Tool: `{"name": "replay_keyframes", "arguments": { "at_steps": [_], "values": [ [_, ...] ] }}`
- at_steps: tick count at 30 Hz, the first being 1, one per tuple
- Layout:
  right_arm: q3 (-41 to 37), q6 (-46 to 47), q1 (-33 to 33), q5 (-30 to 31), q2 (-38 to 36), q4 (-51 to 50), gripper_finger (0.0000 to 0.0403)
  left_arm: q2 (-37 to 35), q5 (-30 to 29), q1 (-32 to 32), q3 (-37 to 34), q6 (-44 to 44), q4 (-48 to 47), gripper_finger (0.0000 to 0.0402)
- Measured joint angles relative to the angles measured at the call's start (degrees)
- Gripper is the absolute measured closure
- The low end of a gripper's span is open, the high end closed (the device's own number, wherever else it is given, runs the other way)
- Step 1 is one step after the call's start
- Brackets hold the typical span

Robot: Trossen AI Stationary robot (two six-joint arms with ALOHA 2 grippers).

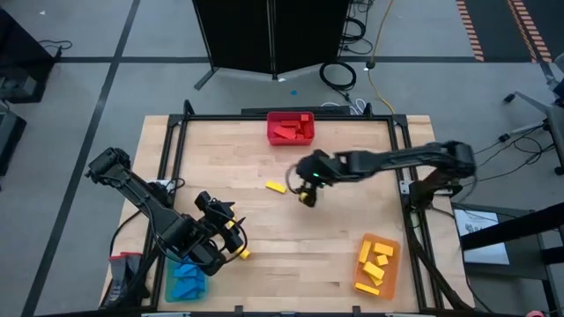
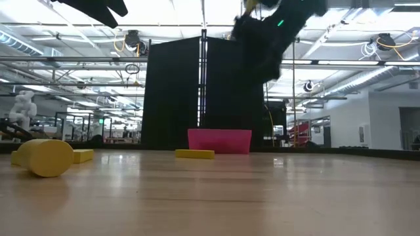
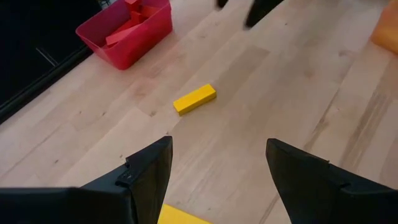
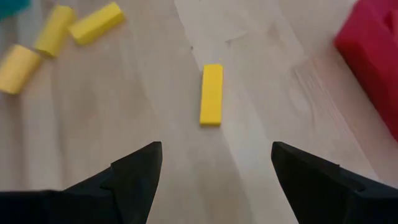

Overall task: Sort blocks
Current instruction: Put the yellow block into the orange bin

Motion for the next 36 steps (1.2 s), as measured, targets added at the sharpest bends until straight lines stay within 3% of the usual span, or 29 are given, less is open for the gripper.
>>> {"name": "replay_keyframes", "arguments": {
  "at_steps": [13, 24, 28, 33, 36],
  "values": [
    [20.1, -14.3, -4.4, -4.1, 25.6, 0.5, 0.0106, 0.0, 0.7, 0.0, 0.0, -0.1, 0.0, 0.0137],
    [22.3, -14.9, -6.6, -5.3, 33.7, -4.3, 0.011, 0.0, 1.2, 0.0, 0.0, 0.1, 0.0, 0.0137],
    [22.3, -14.8, -6.7, -6.2, 33.9, -5.1, 0.0171, 0.0, 1.2, 0.0, 0.0, 0.1, -0.1, 0.0137],
    [22.3, -14.9, -6.7, -7.9, 33.7, -5.4, 0.0326, 0.0, 1.1, 0.0, 0.0, 0.1, -0.3, 0.0137],
    [22.3, -13.8, -6.8, -9.7, 33.7, -5.4, 0.0322, 0.0, 1.1, 0.0, 0.0, 0.1, -0.3, 0.0137]
  ]
}}
